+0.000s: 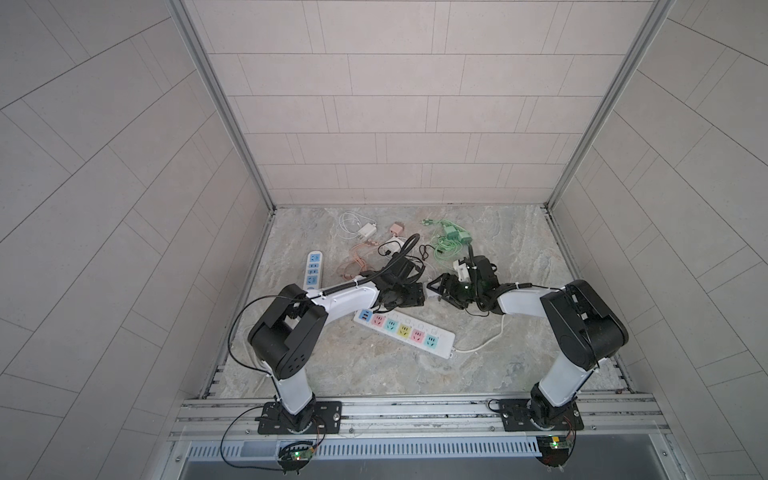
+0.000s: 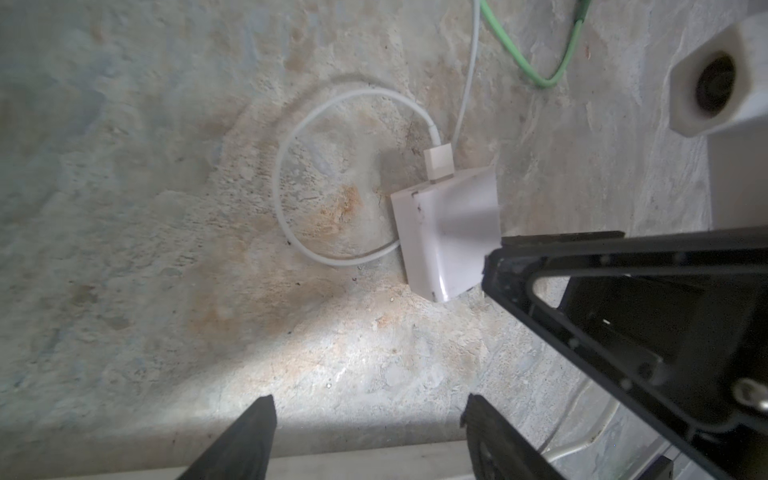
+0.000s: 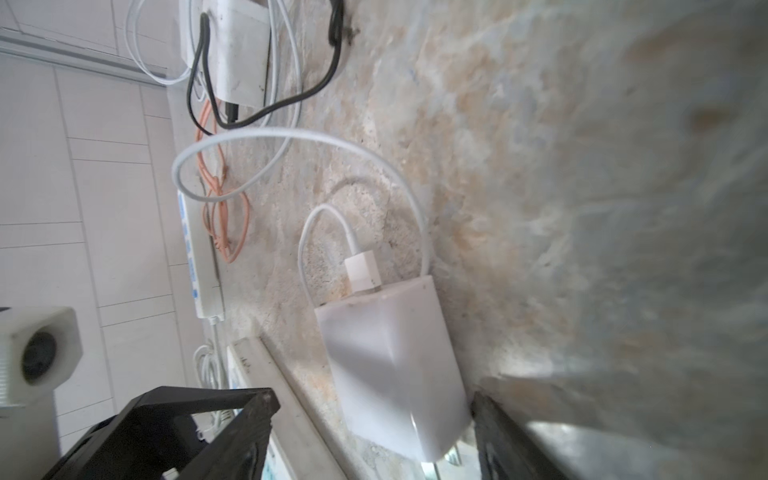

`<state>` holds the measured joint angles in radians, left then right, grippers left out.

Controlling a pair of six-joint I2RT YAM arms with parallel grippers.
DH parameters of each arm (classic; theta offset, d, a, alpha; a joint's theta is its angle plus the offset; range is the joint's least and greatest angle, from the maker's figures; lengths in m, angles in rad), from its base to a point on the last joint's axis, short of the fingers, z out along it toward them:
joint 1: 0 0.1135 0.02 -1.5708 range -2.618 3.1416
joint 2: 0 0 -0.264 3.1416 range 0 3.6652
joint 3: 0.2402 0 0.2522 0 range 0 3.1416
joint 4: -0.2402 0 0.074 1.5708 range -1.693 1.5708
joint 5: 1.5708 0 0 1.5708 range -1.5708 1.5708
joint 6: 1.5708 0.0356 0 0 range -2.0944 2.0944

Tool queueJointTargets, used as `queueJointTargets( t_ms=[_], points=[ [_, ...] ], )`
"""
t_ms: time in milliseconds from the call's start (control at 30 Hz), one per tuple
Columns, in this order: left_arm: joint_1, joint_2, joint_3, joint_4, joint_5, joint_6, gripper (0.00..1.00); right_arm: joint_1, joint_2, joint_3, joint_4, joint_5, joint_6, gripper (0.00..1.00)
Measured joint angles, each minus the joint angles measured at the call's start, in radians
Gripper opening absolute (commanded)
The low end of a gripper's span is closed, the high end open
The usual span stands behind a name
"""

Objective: Insert the plug
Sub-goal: 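Lower the left gripper over the white charger while the right gripper draws back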

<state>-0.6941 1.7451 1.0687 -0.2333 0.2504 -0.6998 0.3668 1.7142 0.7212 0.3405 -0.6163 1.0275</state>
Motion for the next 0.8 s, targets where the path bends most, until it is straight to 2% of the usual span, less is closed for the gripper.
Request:
queueJointTargets(
  t_ms=[200,367,500,800],
  points=[
    [0.000,0.028,0.062,-0.003,-0.008,0.000,0.79,-0.012,0.002,-0.080,0.153,-0.061,0.132,0.78],
    [-0.014,0.084,0.125,-0.003,-0.024,0.000,0.79,-0.060,-0.026,-0.105,0.158,-0.049,0.147,0.79],
    [-0.039,0.118,0.143,-0.010,-0.044,-0.007,0.80,-0.095,-0.125,-0.126,0.045,0.002,0.113,0.81],
    [-0.089,0.177,0.239,-0.078,-0.140,-0.056,0.83,-0.161,-0.396,-0.081,-0.292,0.174,-0.050,0.84]
  ],
)
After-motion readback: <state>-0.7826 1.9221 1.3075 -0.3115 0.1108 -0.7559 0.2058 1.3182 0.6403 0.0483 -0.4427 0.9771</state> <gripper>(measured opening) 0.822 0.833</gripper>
